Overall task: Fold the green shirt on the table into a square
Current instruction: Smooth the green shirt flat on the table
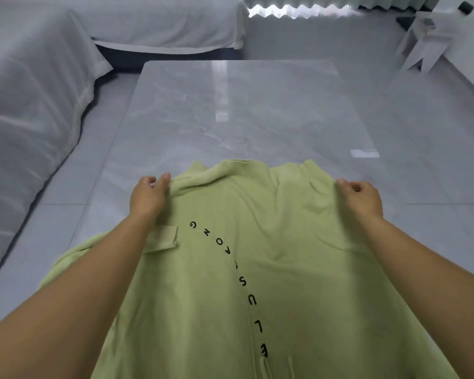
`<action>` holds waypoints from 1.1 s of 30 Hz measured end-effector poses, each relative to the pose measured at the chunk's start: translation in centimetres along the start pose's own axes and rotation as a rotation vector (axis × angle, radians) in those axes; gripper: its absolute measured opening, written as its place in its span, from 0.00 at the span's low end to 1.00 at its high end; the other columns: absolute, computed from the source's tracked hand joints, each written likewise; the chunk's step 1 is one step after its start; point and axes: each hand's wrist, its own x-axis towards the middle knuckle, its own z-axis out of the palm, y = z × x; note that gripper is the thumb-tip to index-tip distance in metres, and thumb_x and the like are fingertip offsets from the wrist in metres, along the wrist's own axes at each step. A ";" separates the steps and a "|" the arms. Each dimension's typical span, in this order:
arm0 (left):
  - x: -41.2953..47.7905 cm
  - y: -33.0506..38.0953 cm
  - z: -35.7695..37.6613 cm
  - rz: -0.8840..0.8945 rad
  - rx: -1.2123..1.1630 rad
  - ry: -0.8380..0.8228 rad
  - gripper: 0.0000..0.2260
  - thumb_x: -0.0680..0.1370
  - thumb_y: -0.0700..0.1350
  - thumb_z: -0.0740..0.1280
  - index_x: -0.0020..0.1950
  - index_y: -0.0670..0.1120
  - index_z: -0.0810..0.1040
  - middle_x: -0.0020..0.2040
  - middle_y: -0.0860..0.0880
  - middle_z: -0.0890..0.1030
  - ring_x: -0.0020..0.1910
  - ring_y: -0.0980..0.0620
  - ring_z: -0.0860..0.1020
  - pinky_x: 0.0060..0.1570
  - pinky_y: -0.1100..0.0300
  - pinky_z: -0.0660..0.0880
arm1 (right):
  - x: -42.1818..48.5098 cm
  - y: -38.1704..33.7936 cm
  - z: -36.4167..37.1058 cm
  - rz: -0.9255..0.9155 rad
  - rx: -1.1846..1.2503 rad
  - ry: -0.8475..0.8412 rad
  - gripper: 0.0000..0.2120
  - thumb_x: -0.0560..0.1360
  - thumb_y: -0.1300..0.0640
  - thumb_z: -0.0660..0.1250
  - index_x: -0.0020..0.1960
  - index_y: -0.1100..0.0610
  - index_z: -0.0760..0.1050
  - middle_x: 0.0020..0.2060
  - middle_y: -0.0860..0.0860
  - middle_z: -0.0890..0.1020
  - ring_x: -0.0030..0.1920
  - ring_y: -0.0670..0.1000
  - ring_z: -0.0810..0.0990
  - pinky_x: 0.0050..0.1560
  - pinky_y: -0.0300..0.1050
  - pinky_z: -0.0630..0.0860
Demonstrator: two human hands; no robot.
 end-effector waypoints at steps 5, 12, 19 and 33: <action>0.7 0.9 1.8 -0.017 -0.014 -0.065 0.15 0.75 0.51 0.67 0.32 0.47 0.67 0.32 0.49 0.69 0.37 0.47 0.67 0.39 0.56 0.63 | 0.8 -0.5 0.9 0.021 -0.056 -0.006 0.15 0.73 0.41 0.63 0.42 0.53 0.76 0.40 0.48 0.78 0.46 0.54 0.74 0.65 0.54 0.62; 3.0 1.6 -0.8 0.128 -0.203 0.135 0.08 0.76 0.46 0.65 0.41 0.52 0.66 0.37 0.55 0.68 0.39 0.52 0.68 0.39 0.59 0.65 | 3.6 -1.0 -1.7 -0.232 0.042 0.048 0.15 0.78 0.54 0.58 0.34 0.53 0.60 0.32 0.52 0.66 0.32 0.49 0.64 0.29 0.38 0.59; 4.1 0.8 0.2 0.065 -0.252 0.198 0.14 0.75 0.46 0.66 0.56 0.48 0.65 0.50 0.50 0.70 0.47 0.50 0.72 0.47 0.59 0.70 | 4.6 0.3 -1.4 -0.190 0.090 0.058 0.17 0.75 0.57 0.63 0.62 0.55 0.67 0.58 0.58 0.71 0.53 0.55 0.73 0.57 0.48 0.70; 3.1 -1.6 2.2 0.450 0.835 -0.128 0.33 0.74 0.69 0.44 0.76 0.57 0.45 0.77 0.49 0.39 0.75 0.50 0.37 0.72 0.47 0.37 | 1.5 1.5 0.9 -0.482 -0.799 -0.121 0.35 0.70 0.31 0.36 0.75 0.42 0.45 0.76 0.49 0.44 0.76 0.51 0.40 0.73 0.54 0.38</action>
